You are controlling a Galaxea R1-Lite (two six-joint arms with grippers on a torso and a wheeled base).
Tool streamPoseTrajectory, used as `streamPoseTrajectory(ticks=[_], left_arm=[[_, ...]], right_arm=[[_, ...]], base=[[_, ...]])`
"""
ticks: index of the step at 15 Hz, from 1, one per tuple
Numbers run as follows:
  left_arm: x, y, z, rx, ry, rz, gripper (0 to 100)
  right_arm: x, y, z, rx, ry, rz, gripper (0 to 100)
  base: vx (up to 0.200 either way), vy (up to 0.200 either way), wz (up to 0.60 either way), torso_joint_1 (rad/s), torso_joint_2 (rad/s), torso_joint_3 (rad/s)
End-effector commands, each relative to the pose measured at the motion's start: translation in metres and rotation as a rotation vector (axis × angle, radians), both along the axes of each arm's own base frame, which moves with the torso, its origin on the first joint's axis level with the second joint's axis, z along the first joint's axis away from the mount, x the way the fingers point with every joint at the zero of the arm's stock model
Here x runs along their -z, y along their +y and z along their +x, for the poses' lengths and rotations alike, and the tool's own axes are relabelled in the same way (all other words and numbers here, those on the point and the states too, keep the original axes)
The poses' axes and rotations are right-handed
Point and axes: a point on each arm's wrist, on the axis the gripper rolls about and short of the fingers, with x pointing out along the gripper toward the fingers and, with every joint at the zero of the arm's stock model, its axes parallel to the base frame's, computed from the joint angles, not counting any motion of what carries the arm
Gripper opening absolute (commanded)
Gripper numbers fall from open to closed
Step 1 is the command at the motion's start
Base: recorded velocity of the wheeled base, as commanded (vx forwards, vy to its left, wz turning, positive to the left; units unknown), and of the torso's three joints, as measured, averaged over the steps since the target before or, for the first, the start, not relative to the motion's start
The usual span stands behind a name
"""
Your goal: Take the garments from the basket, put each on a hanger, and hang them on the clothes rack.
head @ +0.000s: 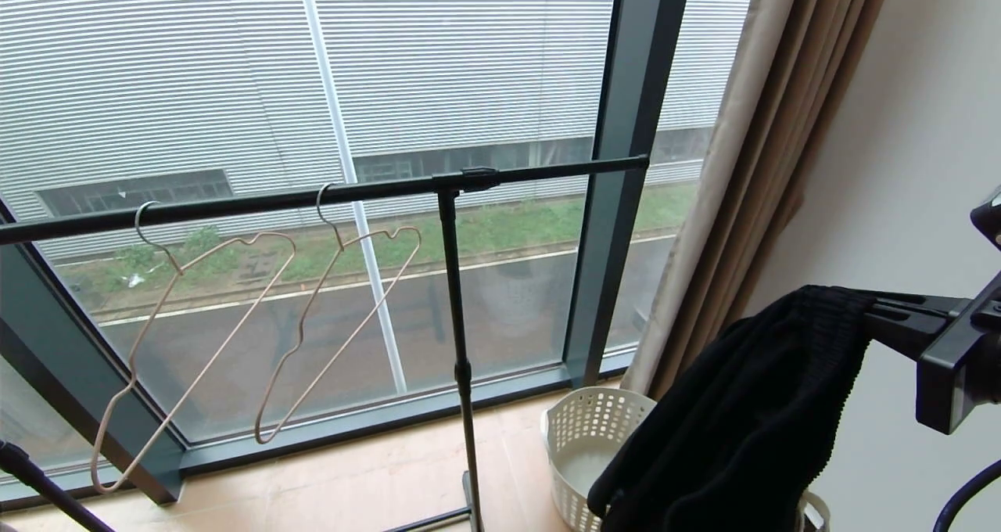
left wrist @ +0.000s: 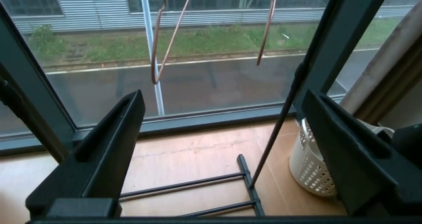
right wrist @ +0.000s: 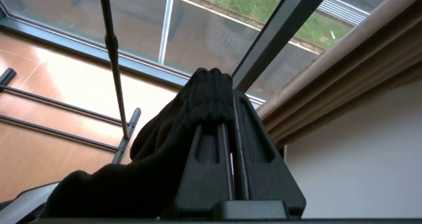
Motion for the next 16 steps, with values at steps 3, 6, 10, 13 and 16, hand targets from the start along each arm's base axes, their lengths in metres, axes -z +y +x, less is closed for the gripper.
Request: streamPoseTrajectory(ticks=[3,6,10,13,16], left_arm=[[0.0002,0.0,0.0001,-0.001,0.002,0.0,100],[0.0002,0.0,0.0001,-0.001,0.002,-0.001,100],[-0.0002,0.0,0.0,0.001,0.0,0.0,100],[-0.0002,0.0,0.0,0.001,0.0,0.0,100],[-0.0002,0.0,0.0,0.0,0.0,-0.001,100]], right_arm=[[0.0001,0.0002,0.0001,-0.002,0.001,0.001,0],[0.0004,0.0002,0.0001,-0.002,0.001,0.001,0],[0.0,0.0002,0.0002,-0.002,0.0,0.002,0],[0.0,0.0002,0.0002,-0.002,0.0,0.002,0],[0.0,0.0002,0.0002,-0.002,0.0,0.002,0]], base=[[0.0,0.0,0.6,0.005,0.0,-0.022],[0.0,0.0,0.6,0.006,0.0,0.002],[-0.15,0.0,0.15,0.002,0.0,0.002],[-0.2,0.0,0.0,0.005,0.0,-0.002],[0.0,0.2,0.0,-0.01,0.0,0.001]])
